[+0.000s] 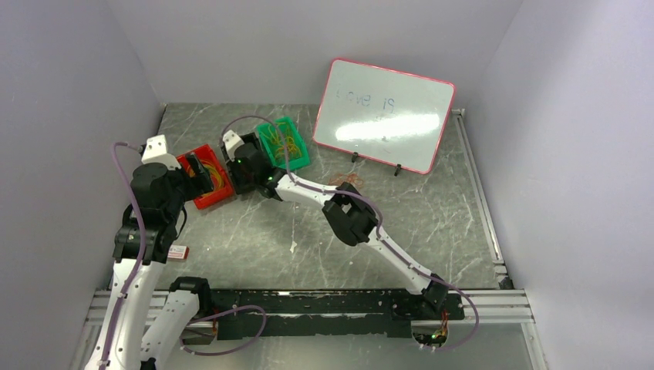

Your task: Untangle the cables

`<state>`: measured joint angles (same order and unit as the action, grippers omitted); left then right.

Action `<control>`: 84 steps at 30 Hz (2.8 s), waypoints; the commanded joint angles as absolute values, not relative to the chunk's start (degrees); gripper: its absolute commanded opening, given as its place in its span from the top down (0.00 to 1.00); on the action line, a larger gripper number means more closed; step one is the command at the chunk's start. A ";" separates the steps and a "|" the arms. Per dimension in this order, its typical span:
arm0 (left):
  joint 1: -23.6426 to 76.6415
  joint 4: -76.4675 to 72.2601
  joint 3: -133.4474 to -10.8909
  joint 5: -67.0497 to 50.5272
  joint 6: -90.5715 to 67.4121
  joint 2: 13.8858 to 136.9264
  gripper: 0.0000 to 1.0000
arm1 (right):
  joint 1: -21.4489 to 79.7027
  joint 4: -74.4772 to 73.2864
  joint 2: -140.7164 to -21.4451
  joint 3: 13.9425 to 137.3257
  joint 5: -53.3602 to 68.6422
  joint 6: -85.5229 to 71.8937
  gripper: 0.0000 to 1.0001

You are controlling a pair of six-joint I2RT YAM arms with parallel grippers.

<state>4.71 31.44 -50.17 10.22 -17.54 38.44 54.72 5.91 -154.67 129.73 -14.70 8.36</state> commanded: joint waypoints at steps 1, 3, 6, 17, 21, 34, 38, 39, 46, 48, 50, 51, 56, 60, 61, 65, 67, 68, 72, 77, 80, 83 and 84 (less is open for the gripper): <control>4.92 31.94 -50.44 9.41 -17.08 37.79 0.15 | 54.64 5.28 -155.00 132.73 -11.69 7.13 0.93; 4.92 32.22 -50.61 9.56 -16.96 37.75 0.15 | 54.58 5.46 -155.25 132.31 -11.77 6.81 0.91; 4.92 32.34 -50.65 9.67 -16.74 37.71 0.15 | 54.59 7.22 -154.07 129.83 -12.22 6.24 0.84; 4.92 32.04 -50.34 9.24 -16.99 37.94 0.15 | 54.63 11.62 -147.54 126.91 -14.21 7.39 0.70; 4.92 32.04 -50.13 9.01 -17.25 37.79 0.15 | 54.58 11.75 -145.34 127.22 -13.70 7.14 0.66; 4.92 31.84 -50.01 9.05 -17.22 38.04 0.15 | 54.61 14.85 -134.59 115.11 -13.78 4.92 0.43; 4.92 31.26 -49.60 8.69 -17.55 38.09 0.15 | 54.59 16.12 -129.05 108.79 -13.16 3.89 0.43; 4.92 31.09 -49.52 8.50 -17.66 38.18 0.15 | 54.58 16.12 -127.51 107.18 -13.03 3.83 0.43; 4.92 30.22 -49.48 7.02 -18.28 39.58 0.15 | 52.23 8.87 -118.67 99.39 -16.85 -2.73 0.47; 4.92 30.08 -49.40 6.58 -18.31 39.77 0.16 | 49.45 2.12 -117.96 100.60 -12.52 -6.60 0.47; 4.92 29.97 -49.25 6.40 -18.34 39.81 0.15 | 46.22 -2.71 -117.56 101.61 -6.29 -9.72 0.47; 4.92 29.89 -49.18 6.33 -18.30 39.88 0.15 | 44.63 -3.53 -117.25 101.19 -2.16 -10.58 0.47; 4.92 29.71 -49.01 5.29 -18.46 40.11 0.16 | 39.32 -3.35 -116.97 98.71 15.16 -8.91 0.47; 4.90 29.70 -49.16 4.31 -18.54 40.61 0.16 | 38.94 -6.11 -119.70 100.81 17.36 -3.06 0.47; 4.92 29.82 -49.25 4.15 -18.51 40.73 0.16 | 38.94 -6.15 -120.08 100.80 17.32 -1.58 0.48; 4.92 30.14 -49.50 3.88 -18.38 41.00 0.16 | 38.94 -0.85 -120.67 97.36 13.72 3.13 0.54; 4.92 30.35 -49.65 3.59 -18.32 41.04 0.16 | 39.02 2.16 -120.79 95.26 12.73 5.60 0.60; 4.92 30.45 -49.70 3.54 -18.22 41.11 0.16 | 39.02 3.69 -120.88 94.27 12.79 6.92 0.60; 4.90 30.67 -49.75 3.48 -18.21 41.21 0.16 | 39.02 9.53 -121.52 91.43 14.09 9.11 0.65; 4.92 30.77 -49.84 3.33 -18.54 41.31 0.16 | 39.24 8.64 -124.88 94.53 16.49 8.56 0.67; 4.88 30.83 -49.77 3.24 -18.74 41.27 0.16 | 39.62 9.43 -126.30 95.19 15.89 8.31 0.67; 4.92 30.98 -49.76 3.21 -18.37 41.30 0.16 | 39.80 9.79 -127.86 96.10 14.90 8.35 0.67; 4.92 31.09 -49.81 3.17 -18.13 41.35 0.16 | 39.86 10.11 -128.22 96.26 14.48 8.27 0.67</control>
